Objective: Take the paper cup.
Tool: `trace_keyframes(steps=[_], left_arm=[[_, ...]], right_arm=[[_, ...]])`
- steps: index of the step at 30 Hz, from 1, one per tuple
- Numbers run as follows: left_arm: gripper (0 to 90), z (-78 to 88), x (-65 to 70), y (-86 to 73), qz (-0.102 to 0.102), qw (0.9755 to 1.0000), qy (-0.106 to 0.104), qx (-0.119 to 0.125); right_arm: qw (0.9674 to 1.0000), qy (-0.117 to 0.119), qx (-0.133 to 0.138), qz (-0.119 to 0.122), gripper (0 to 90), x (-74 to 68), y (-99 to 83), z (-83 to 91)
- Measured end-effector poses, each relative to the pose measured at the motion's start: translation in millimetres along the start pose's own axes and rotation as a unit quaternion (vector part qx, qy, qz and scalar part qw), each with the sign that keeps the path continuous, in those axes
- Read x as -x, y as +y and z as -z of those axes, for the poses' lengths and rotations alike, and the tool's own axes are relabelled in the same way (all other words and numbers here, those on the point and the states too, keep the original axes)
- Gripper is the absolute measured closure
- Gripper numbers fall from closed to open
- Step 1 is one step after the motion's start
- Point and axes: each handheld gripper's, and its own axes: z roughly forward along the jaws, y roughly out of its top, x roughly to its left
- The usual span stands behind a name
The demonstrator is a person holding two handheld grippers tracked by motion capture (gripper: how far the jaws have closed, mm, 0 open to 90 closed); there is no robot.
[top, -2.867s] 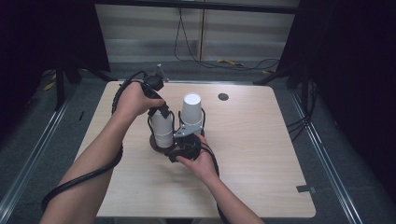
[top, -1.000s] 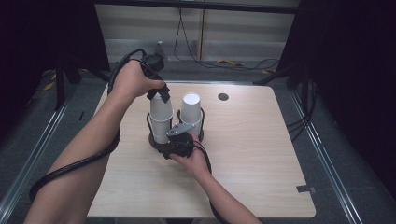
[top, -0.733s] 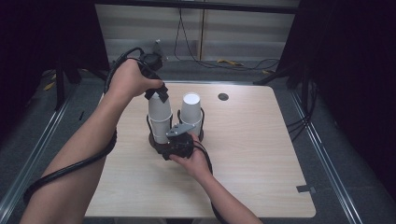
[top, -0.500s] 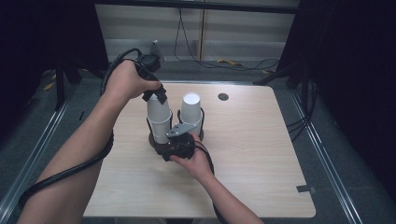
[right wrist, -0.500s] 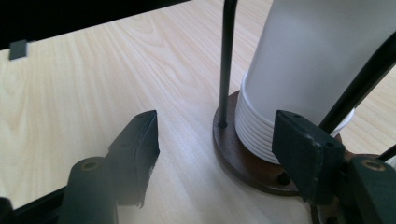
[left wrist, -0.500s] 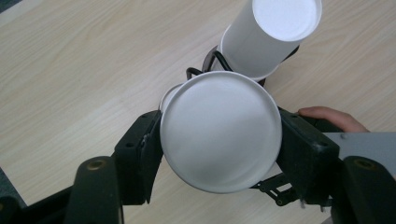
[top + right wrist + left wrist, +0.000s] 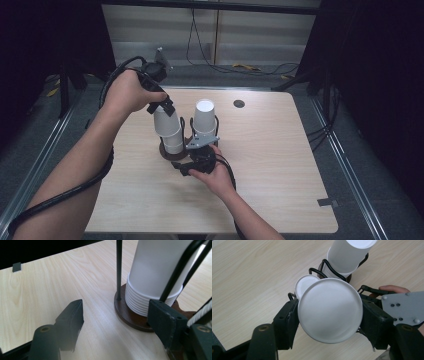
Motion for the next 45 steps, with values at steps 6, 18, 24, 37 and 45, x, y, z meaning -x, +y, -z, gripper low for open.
trace_keyframes(steps=[6, 18, 24, 37, 45], left_arm=[[35.4, 0.9, 4.7, -7.6, -0.003, 1.0, -0.008, 0.005], [35.4, -1.1, 17.7, -15.4, -0.024, 0.9996, -0.015, 0.002], [35.4, -6.8, 23.9, -19.2, -0.036, 0.9991, -0.019, -0.003], [35.4, -20.1, 38.0, -25.8, -0.061, 0.9973, -0.039, -0.004], [35.4, -31.3, 40.4, -28.4, -0.062, 0.9966, -0.053, -0.011]], right_arm=[[1.0, 0.002, -0.003, -0.001, 26.6, 2.3, -3.1, 6.9], [0.9999, 0.012, 0.011, -0.001, 19.6, 3.5, -0.8, 21.2], [0.9999, 0.01, 0.011, 0.0, 18.5, 5.0, -2.3, 28.0], [0.9994, 0.018, 0.03, -0.007, 16.7, 8.7, 0.3, 47.4], [0.9993, 0.024, 0.029, -0.007, 16.7, 8.4, -1.3, 49.9]])
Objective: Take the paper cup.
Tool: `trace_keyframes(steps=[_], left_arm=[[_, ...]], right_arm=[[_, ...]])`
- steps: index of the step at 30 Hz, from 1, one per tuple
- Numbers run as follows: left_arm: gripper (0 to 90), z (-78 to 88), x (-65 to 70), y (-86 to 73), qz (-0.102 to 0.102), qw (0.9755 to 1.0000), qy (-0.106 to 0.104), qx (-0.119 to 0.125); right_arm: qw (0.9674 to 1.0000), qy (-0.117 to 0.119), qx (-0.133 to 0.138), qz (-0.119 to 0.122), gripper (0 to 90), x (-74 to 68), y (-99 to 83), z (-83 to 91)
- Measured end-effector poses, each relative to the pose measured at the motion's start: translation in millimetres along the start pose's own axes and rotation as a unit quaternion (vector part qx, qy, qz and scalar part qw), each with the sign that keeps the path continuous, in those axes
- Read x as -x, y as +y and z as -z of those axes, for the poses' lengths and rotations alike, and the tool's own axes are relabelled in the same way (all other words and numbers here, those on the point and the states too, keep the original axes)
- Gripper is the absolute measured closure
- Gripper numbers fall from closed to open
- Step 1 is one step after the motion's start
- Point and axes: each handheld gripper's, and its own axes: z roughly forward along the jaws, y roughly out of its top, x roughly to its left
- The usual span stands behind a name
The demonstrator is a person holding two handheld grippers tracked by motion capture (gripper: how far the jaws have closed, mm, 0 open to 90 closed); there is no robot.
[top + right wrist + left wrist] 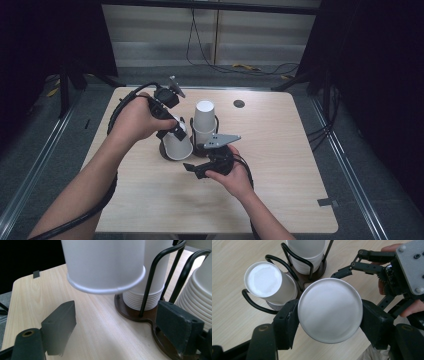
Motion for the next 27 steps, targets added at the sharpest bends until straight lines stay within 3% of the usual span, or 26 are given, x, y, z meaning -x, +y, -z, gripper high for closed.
trace_keyframes(steps=[13, 21, 27], left_arm=[[35.4, -19.2, 1.2, 0.6, -0.002, 0.9997, -0.022, -0.006], [35.3, -22.7, 4.8, 3.3, -0.007, 0.9996, -0.025, -0.008], [35.3, -26.0, 9.2, 5.8, -0.007, 0.9991, -0.043, -0.004]], right_arm=[[1.0, 0.002, 0.007, 0.0, 15.6, -0.4, 1.3, 1.0], [1.0, 0.005, 0.006, 0.0, 15.6, -2.2, 1.5, -1.3], [1.0, 0.005, 0.007, -0.001, 15.2, -1.7, -0.7, -2.7]])
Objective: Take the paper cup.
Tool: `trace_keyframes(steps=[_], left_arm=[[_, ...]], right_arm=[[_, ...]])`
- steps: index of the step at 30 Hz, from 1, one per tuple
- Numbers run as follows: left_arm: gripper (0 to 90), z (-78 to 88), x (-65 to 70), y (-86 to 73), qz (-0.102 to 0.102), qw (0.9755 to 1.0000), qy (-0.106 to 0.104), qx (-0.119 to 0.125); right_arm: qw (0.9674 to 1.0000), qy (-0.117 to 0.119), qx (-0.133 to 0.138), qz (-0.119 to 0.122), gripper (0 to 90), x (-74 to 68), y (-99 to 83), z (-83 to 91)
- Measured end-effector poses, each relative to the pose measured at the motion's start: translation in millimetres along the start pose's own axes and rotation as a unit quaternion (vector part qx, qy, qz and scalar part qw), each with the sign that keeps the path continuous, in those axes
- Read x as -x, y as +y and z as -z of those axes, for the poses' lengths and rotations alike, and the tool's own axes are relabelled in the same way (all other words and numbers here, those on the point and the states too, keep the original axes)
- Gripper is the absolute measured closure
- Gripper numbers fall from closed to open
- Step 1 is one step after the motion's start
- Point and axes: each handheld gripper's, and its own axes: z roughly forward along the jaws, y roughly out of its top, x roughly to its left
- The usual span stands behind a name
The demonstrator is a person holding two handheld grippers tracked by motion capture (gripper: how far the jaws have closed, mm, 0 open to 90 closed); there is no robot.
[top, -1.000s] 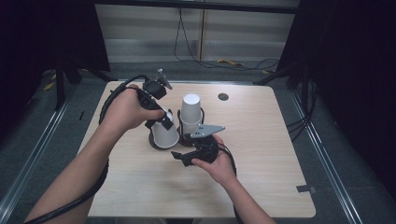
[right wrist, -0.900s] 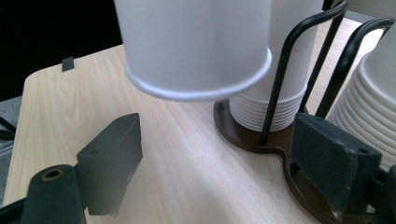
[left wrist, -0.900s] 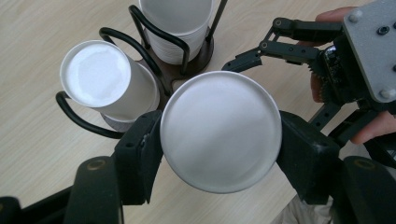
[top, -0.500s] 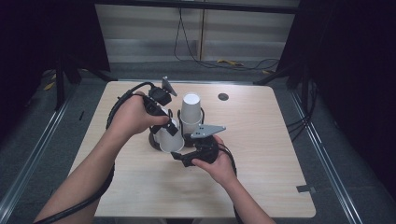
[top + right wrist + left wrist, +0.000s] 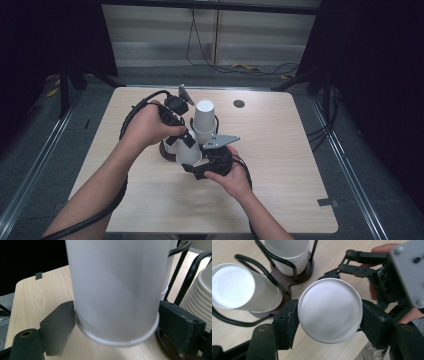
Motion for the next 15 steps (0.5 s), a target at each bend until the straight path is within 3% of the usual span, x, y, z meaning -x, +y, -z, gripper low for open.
trace_keyframes(steps=[15], left_arm=[[35.3, -5.6, -2.5, -0.9, 0.007, 0.9995, -0.03, 0.006]], right_arm=[[0.9999, -0.001, 0.008, -0.007, 15.4, 2.8, -3.7, 1.9]])
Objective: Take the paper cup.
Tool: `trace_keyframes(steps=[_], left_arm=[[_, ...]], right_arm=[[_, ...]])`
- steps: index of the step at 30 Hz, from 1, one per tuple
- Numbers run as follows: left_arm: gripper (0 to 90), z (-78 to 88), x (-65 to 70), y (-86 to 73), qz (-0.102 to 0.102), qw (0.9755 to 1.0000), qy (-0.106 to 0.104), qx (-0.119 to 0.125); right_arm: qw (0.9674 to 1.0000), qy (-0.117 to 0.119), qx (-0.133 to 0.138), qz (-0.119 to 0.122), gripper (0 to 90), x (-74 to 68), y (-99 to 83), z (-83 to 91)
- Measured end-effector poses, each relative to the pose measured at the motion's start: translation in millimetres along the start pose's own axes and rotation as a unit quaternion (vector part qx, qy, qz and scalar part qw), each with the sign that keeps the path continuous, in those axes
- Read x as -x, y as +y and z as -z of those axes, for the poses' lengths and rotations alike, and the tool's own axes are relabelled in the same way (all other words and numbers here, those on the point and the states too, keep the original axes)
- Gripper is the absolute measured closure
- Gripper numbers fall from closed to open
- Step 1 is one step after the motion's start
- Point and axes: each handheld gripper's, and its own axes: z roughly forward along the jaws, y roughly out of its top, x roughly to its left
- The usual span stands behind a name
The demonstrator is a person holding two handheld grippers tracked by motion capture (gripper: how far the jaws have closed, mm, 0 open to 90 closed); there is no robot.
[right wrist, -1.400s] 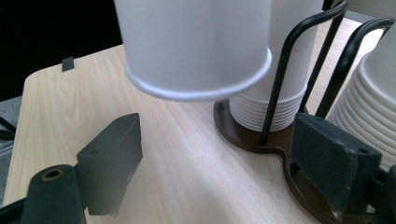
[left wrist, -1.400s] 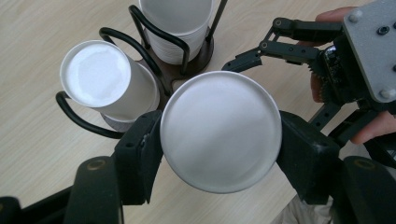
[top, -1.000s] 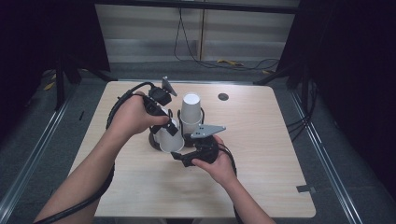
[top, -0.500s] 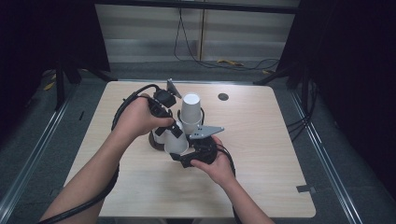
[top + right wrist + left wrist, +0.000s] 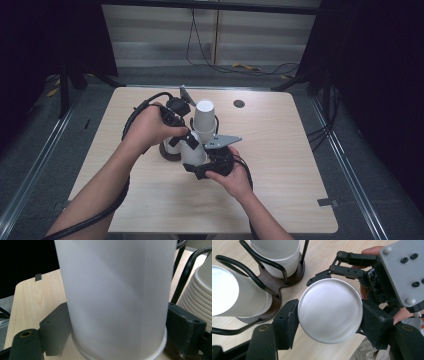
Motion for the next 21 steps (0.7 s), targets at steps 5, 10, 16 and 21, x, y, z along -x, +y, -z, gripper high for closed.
trace_keyframes(steps=[5, 10, 16, 21], left_arm=[[35.2, 1.2, -2.7, -1.6, 0.002, 1.0, -0.005, 0.004], [35.0, 1.5, -5.5, -3.1, 0.009, 0.9998, -0.012, 0.012], [35.0, 0.6, -9.4, -5.3, 0.012, 0.9997, -0.018, 0.012], [34.7, 0.4, -13.2, -8.9, 0.015, 0.9993, -0.028, 0.018]], right_arm=[[1.0, 0.0, 0.003, 0.001, 16.6, 0.4, -0.2, 1.0], [1.0, -0.001, 0.003, 0.003, 17.4, 1.2, 0.5, 2.5], [1.0, -0.003, 0.002, 0.008, 19.5, 1.9, -1.2, 2.8], [0.9999, -0.003, 0.002, 0.013, 21.7, 2.0, -1.9, 3.9]])
